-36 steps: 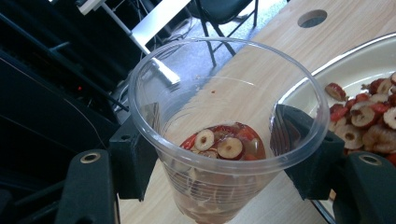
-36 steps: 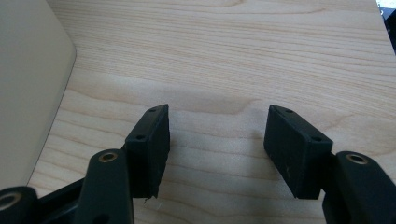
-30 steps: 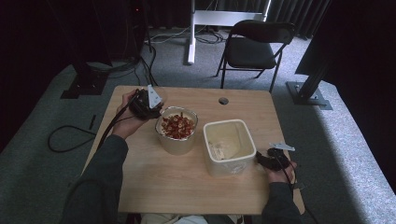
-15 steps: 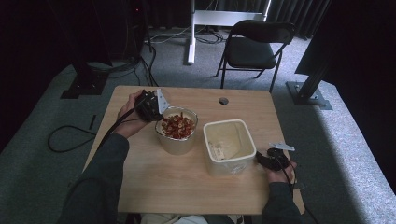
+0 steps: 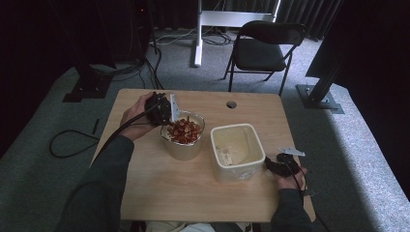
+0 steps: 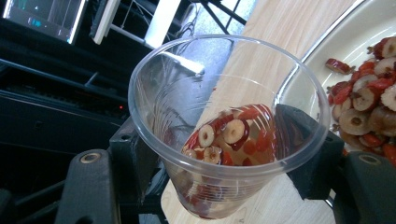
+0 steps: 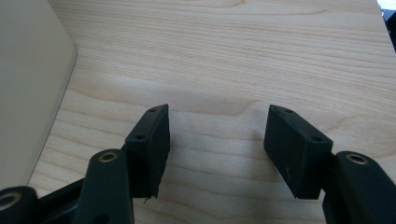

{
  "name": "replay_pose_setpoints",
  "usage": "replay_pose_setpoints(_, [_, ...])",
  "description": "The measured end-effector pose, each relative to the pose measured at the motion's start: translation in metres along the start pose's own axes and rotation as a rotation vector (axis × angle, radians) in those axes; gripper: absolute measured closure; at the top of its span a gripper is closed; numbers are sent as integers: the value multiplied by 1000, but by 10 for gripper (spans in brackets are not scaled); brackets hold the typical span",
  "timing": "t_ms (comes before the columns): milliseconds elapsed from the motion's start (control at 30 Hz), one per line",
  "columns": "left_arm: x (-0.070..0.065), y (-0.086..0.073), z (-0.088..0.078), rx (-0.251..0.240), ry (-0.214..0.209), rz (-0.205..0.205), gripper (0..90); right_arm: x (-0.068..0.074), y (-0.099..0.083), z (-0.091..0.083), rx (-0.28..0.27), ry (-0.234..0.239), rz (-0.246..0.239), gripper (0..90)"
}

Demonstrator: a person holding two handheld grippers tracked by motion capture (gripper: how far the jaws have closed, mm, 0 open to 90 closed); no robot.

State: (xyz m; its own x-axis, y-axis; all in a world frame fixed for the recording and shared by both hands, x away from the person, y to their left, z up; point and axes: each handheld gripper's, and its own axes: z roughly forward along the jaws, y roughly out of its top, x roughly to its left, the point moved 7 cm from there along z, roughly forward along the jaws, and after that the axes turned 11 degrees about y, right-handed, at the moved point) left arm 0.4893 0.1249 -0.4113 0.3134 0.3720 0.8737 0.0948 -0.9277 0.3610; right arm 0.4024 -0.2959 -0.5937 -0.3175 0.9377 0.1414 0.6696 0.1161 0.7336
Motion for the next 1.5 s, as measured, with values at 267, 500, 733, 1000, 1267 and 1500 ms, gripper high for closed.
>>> replay_pose_setpoints(267, [-6,3,-1,2,14,96,349,0,0,0,0,0,-1,400])
replay_pose_setpoints(500, [-9,5,-2,6,29,168,350,0,0,0,0,1,0,400])
replay_pose_setpoints(733, [-10,7,-2,8,43,197,350,0,0,0,0,1,0,400])
replay_pose_setpoints(1000, [-12,8,-1,13,56,233,350,0,0,0,0,1,-1,400])
replay_pose_setpoints(1267, [-14,8,-2,22,75,283,353,0,0,0,0,1,-2,400])
replay_pose_setpoints(1500, [-12,10,-3,23,95,340,355,0,0,0,-1,1,-1,400])
